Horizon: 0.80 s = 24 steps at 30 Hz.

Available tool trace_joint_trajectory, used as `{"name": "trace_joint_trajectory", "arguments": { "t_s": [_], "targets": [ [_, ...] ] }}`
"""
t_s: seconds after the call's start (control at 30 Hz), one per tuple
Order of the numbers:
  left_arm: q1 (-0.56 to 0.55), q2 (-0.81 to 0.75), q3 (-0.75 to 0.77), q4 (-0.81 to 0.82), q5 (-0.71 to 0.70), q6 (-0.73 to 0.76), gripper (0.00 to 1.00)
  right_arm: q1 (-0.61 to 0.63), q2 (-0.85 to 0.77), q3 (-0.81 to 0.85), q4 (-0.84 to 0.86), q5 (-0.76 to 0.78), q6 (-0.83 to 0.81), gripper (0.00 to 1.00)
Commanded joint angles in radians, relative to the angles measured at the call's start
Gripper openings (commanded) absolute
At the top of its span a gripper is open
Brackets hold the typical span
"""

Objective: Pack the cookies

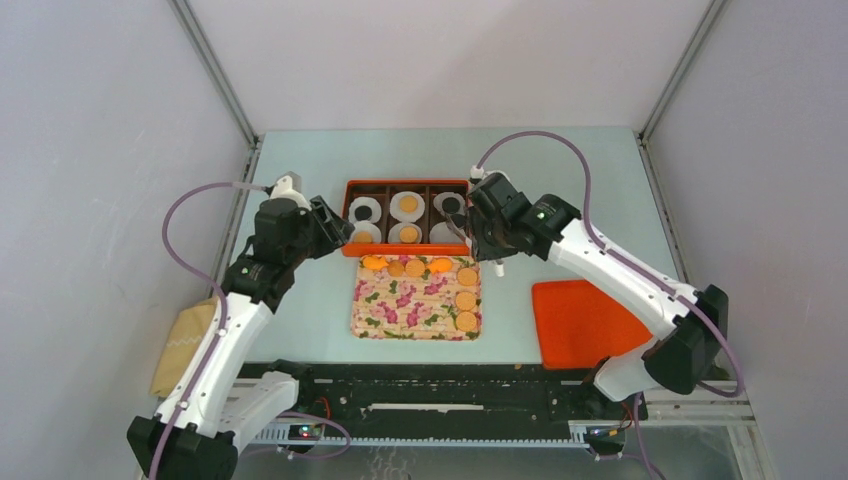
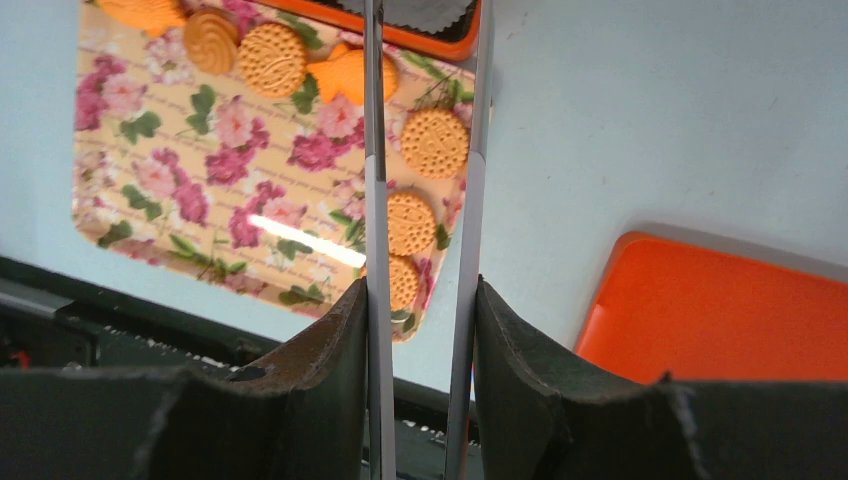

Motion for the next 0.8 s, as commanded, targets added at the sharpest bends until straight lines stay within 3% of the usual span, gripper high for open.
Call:
{"name": "trace_joint_trajectory", "arguments": {
  "t_s": [0.0,0.3,0.37,0.6,0.77],
  "targets": [
    [0.007,0.01,0.044,0.005,-0.022,0.006,0.54,-0.037,0.055,0.055,0.067,0.003,-0.081,0.13],
    [0.007,0.032,0.04,0.007,-0.025,0.011,0.54,-0.049,0.11,0.065,0.087,-0.026,-0.098,0.13],
    [0.007,0.033,0.039,0.008,-0.025,0.012,0.54,-0.048,0.12,0.059,0.089,-0.02,-0.098,0.19],
    [0.007,0.041,0.033,0.013,-0.007,0.021,0.55,-0.049,0.152,0.057,0.09,-0.02,-0.079,0.5],
    [0.007,0.045,0.034,0.012,0.004,0.025,0.57,-0.049,0.136,0.053,0.094,-0.016,-0.075,0.54]
  ]
}}
